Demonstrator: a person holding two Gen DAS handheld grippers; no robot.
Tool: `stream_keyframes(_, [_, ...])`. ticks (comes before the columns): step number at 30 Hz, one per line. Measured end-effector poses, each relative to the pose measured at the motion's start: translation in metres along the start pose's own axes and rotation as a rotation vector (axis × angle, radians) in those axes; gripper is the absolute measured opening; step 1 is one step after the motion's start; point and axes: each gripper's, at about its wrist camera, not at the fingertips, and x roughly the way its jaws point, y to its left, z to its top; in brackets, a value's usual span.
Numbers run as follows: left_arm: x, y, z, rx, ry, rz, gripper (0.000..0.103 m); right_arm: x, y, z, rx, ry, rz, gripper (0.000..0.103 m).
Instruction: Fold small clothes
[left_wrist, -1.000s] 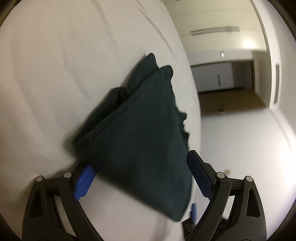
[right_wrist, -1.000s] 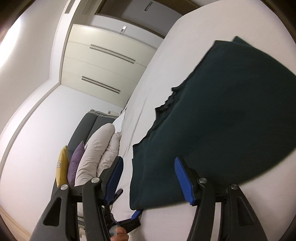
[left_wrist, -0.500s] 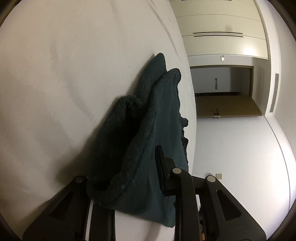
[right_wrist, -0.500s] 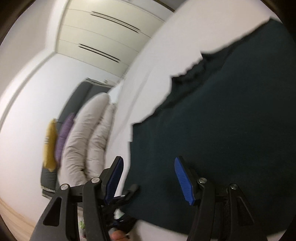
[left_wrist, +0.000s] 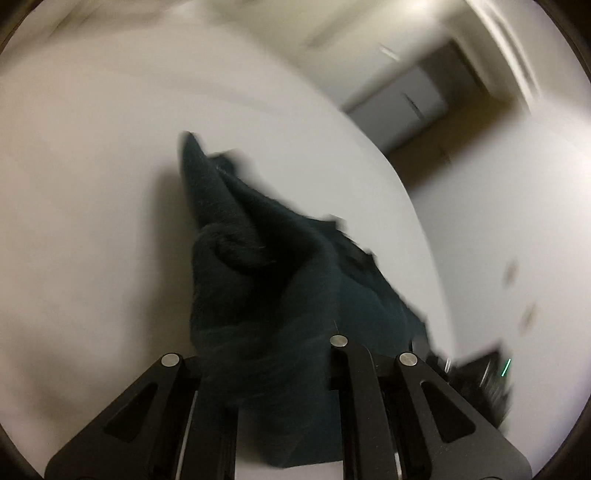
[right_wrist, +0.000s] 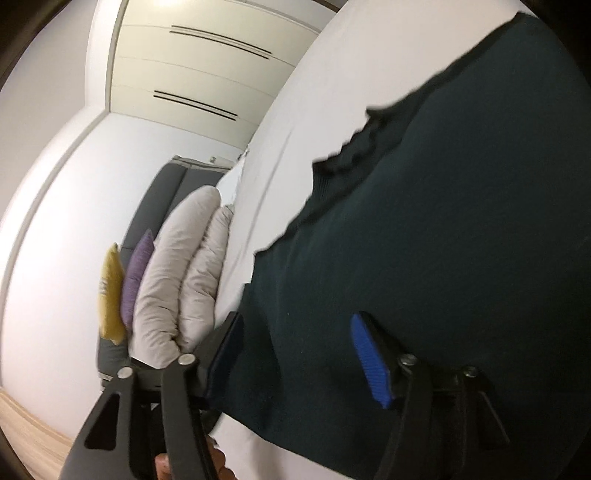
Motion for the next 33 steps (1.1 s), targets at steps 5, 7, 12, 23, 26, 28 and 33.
stream_keyframes(5, [0.034, -0.092, -0.061, 0.475, -0.035, 0.161, 0.01, -0.019, -0.02, 0.039, 0.074, 0.053, 0.079, 0.082])
stream_keyframes(7, [0.045, -0.096, -0.079, 0.528, -0.029, 0.195, 0.01, -0.009, -0.022, 0.045, 0.088, 0.137, 0.089, 0.083])
stream_keyframes(12, [0.047, -0.103, -0.087, 0.613, -0.058, 0.234, 0.01, 0.009, -0.016, 0.05, 0.086, 0.197, 0.133, 0.084])
stream_keyframes(23, [0.037, -0.11, -0.103, 0.779, -0.111, 0.327, 0.01, 0.048, -0.003, 0.066, 0.074, 0.211, -0.017, 0.046])
stream_keyframes(26, [0.037, -0.111, -0.108, 0.825, -0.114, 0.342, 0.01, 0.053, -0.003, 0.068, 0.024, 0.207, -0.092, 0.018])
stream_keyframes(28, [0.039, -0.115, -0.113, 0.868, -0.107, 0.339, 0.01, 0.048, -0.005, 0.067, 0.0, 0.186, -0.111, 0.016])
stream_keyframes(33, [0.046, -0.139, -0.132, 0.944, -0.081, 0.303, 0.01, 0.024, -0.01, 0.072, -0.05, 0.128, -0.14, 0.014])
